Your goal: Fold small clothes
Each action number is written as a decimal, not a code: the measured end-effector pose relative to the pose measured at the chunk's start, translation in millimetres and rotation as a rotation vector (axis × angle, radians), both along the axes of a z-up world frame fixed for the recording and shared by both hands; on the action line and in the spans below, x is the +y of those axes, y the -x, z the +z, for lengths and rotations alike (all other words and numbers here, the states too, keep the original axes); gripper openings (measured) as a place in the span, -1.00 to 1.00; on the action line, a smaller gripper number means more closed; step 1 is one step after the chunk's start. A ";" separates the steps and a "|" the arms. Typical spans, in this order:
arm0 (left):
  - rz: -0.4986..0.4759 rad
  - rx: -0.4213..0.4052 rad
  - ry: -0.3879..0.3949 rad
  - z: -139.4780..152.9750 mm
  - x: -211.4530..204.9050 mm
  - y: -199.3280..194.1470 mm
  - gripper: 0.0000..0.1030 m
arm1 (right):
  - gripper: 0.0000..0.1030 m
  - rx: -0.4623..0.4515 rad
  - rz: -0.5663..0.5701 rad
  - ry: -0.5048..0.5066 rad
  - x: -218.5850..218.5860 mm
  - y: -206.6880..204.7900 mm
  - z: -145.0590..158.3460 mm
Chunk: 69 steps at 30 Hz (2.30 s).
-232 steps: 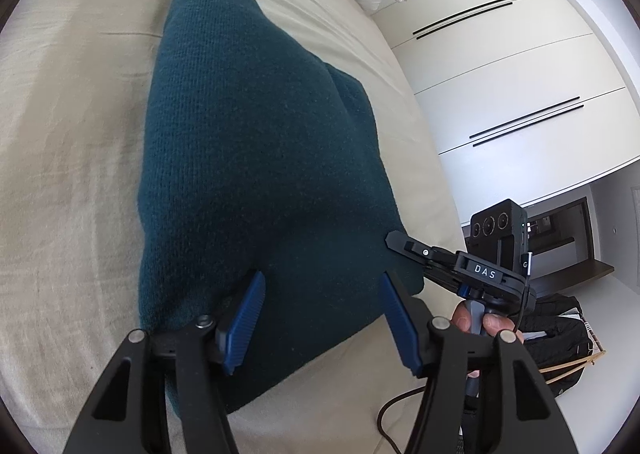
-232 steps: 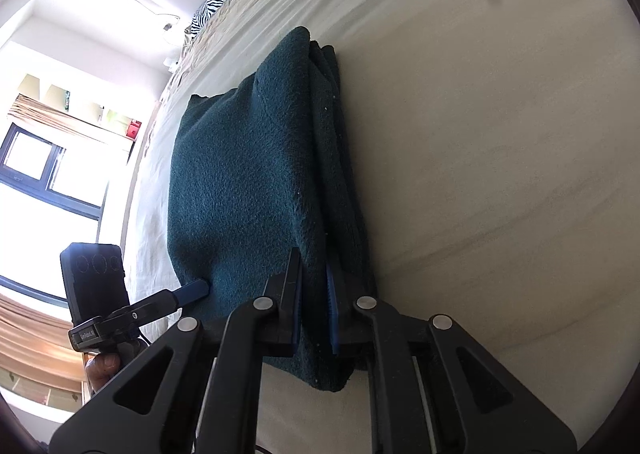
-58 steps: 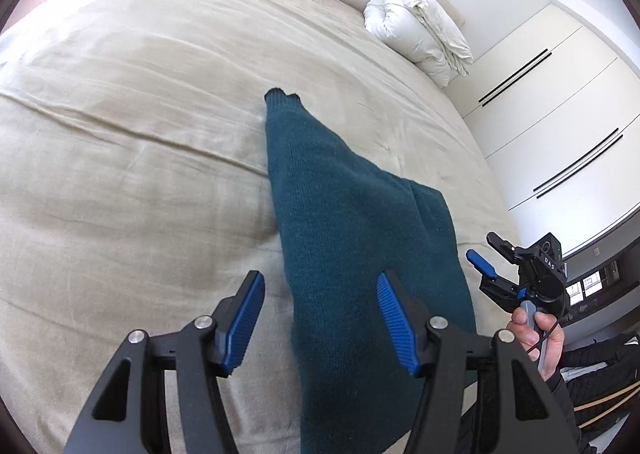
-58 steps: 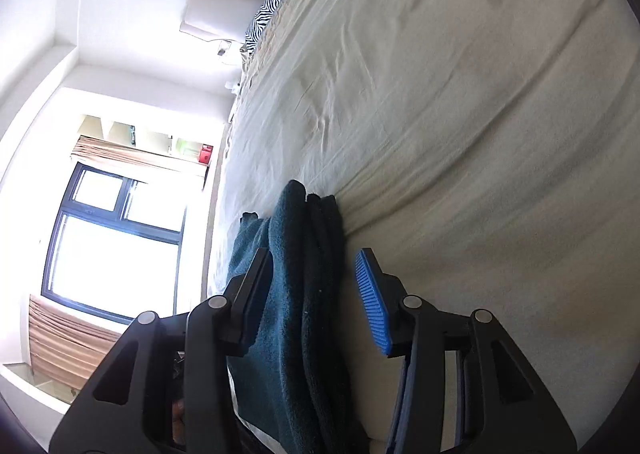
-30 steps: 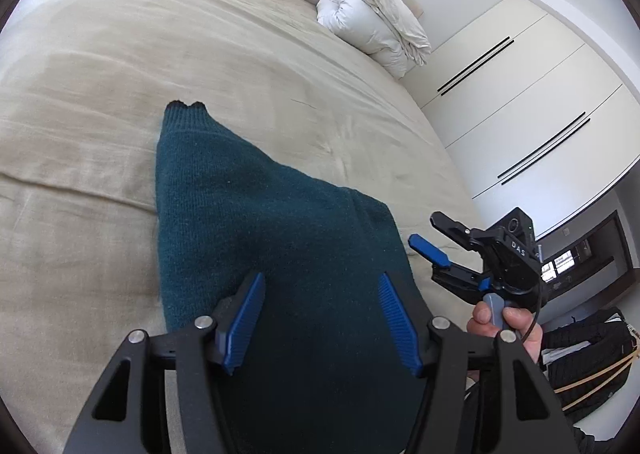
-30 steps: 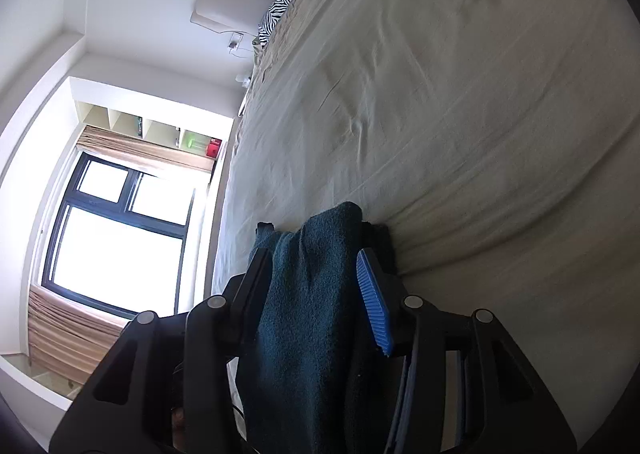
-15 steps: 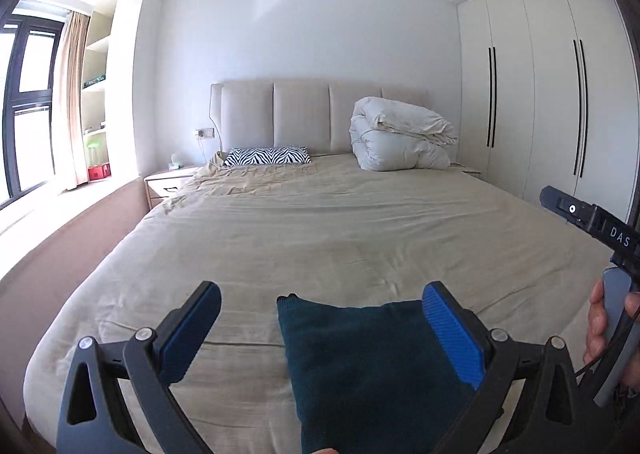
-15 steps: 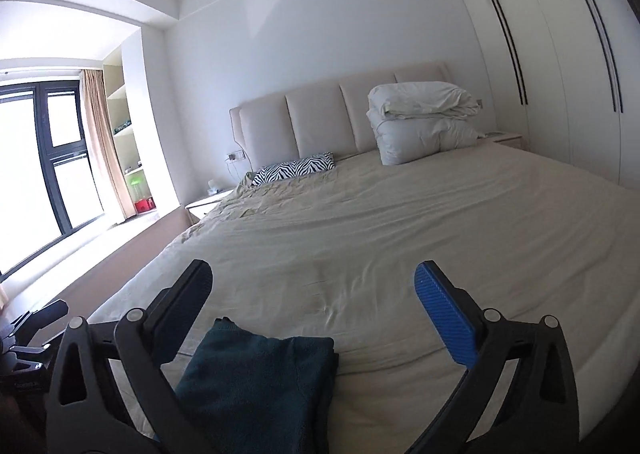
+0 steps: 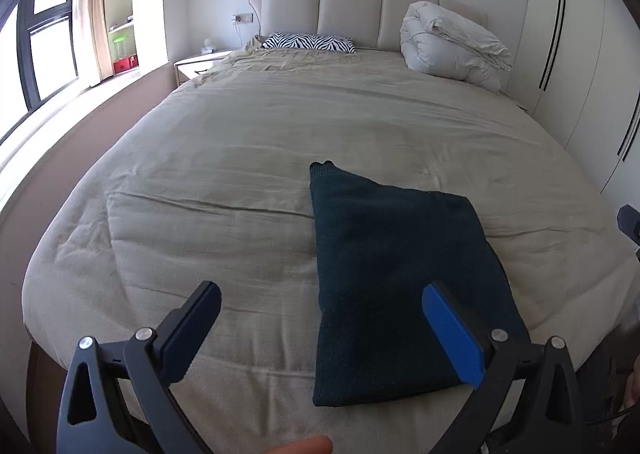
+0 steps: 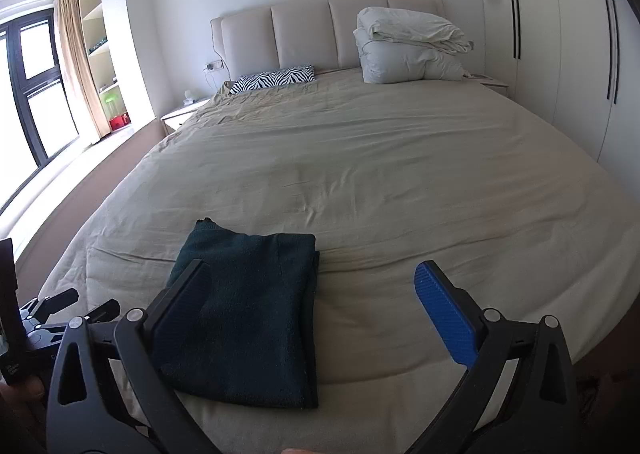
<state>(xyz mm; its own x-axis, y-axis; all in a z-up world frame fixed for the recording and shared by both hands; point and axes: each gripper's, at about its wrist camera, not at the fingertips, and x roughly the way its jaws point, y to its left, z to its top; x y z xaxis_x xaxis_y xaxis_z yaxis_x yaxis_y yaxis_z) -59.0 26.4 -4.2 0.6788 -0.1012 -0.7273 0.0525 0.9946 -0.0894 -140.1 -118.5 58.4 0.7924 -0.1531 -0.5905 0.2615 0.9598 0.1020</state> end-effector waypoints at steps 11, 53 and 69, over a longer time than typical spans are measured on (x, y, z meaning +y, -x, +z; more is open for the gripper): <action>0.007 0.063 -0.069 -27.2 -12.9 4.9 1.00 | 1.00 0.207 0.050 0.026 38.7 -24.4 -76.5; 0.017 0.137 -0.069 -52.2 -16.1 -4.0 1.00 | 1.00 0.302 0.049 -0.034 39.9 -44.3 -106.2; 0.021 0.136 -0.075 -52.2 -16.1 -2.5 1.00 | 1.00 0.300 0.047 -0.036 40.8 -43.2 -109.3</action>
<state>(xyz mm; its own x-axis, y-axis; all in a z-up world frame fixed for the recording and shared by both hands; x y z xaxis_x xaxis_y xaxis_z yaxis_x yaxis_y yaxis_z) -56.5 10.3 -56.4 0.5750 -0.0304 -0.8176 0.0244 0.9995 -0.0200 -96.9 -77.7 -50.9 0.5873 -0.0946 -0.8038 0.2401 0.9688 0.0614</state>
